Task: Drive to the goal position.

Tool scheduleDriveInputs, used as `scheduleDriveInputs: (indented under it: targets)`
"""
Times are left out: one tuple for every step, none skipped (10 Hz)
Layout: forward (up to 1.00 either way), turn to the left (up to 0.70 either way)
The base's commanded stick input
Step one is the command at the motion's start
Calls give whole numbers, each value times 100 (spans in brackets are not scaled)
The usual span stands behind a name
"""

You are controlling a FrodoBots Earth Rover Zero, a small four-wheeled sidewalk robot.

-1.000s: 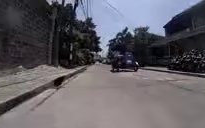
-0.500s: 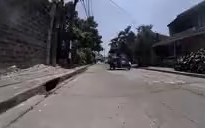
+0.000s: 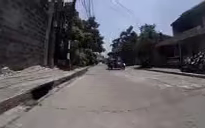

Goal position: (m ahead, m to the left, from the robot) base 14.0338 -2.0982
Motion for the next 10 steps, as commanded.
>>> scheduleDriveInputs:
  targets:
    - [100,-2]
    - [100,-3]
    - [100,-3]
    - [100,-3]
    - [100,-3]
    - [100,-3]
    - [100,-3]
    - [100,-3]
    - [100,-3]
    - [100,-3]
